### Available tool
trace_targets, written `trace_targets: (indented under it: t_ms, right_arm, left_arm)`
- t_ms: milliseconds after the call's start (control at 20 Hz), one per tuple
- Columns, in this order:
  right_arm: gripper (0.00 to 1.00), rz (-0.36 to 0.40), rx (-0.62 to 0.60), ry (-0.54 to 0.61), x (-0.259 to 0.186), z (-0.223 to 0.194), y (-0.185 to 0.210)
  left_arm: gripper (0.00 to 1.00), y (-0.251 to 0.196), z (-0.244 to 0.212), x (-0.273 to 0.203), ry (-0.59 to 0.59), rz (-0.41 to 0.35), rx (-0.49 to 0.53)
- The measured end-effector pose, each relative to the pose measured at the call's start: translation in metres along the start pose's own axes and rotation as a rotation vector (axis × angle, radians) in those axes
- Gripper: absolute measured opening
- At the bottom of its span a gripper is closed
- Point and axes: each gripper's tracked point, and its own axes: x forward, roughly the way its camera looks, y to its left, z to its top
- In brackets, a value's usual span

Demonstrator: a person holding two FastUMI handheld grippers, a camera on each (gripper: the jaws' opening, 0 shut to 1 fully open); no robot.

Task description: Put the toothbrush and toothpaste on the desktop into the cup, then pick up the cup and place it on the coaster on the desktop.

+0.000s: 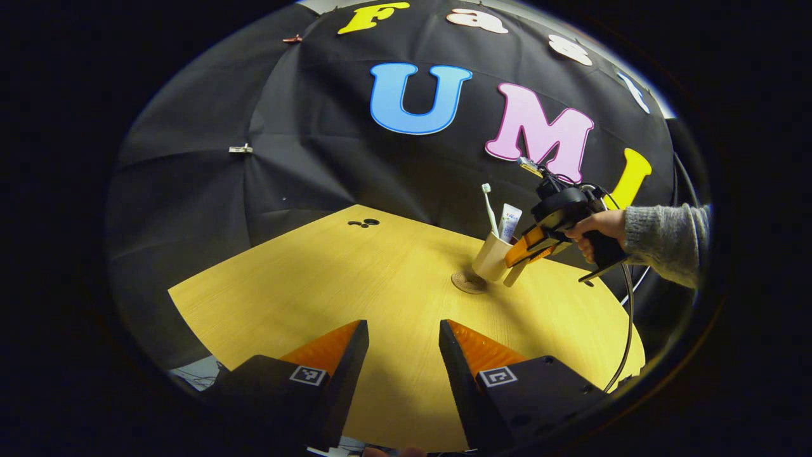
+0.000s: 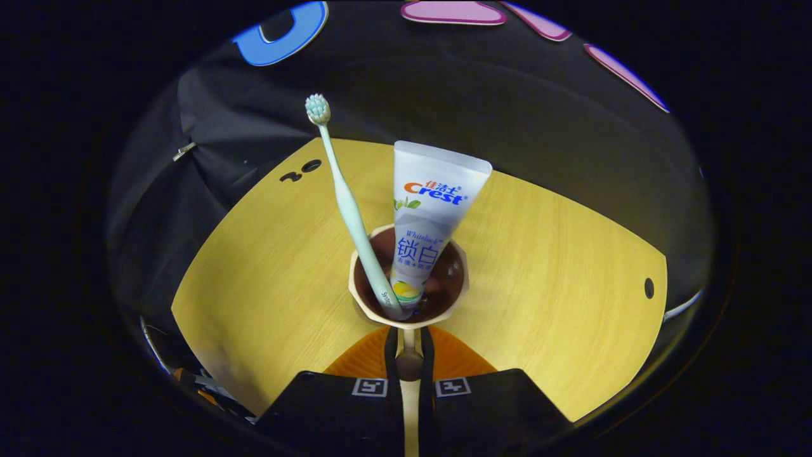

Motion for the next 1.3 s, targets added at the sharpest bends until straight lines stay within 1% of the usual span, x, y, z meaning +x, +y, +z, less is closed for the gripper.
trace_targets:
  t_ms: [200,400,500,700,900,950,1050,1200,1250,1300]
  right_arm:
    - [0.13,0.009,-0.033,0.031,0.024,-0.002,0.029]
    - [0.12,-0.003,-0.054,0.049,0.040,-0.002,0.042]
    - [0.12,-0.009,-0.055,0.052,0.045,-0.002,0.043]
    - [0.12,-0.014,-0.056,0.065,0.043,-0.001,0.043]
    - [0.12,-0.044,-0.085,0.075,0.048,0.000,0.045]
    - [0.17,-0.049,-0.085,0.080,0.045,-0.003,0.045]
    - [0.22,-0.052,-0.081,0.083,0.045,-0.003,0.045]
    - [0.26,-0.083,-0.086,0.090,0.045,-0.006,0.040]
    - [0.31,-0.091,-0.088,0.086,0.045,-0.006,0.040]
    - [0.32,-0.093,-0.085,0.080,0.044,-0.006,0.041]
  left_arm:
    - [0.72,0.010,-0.001,-0.002,-0.001,0.023,-0.017]
    - [0.72,0.017,-0.001,-0.001,-0.003,0.037,-0.027]
    - [0.72,0.018,-0.001,-0.001,-0.002,0.041,-0.030]
    - [0.73,0.018,-0.002,0.004,-0.001,0.040,-0.033]
    - [0.72,0.015,0.001,0.006,-0.004,0.036,-0.035]
    - [0.73,0.014,0.003,0.006,-0.007,0.036,-0.034]
    - [0.72,0.015,0.004,0.005,-0.009,0.037,-0.031]
    - [0.72,0.014,0.006,0.003,-0.014,0.037,-0.028]
    - [0.72,0.014,0.007,0.002,-0.016,0.038,-0.028]
    - [0.72,0.014,0.007,0.001,-0.017,0.038,-0.028]
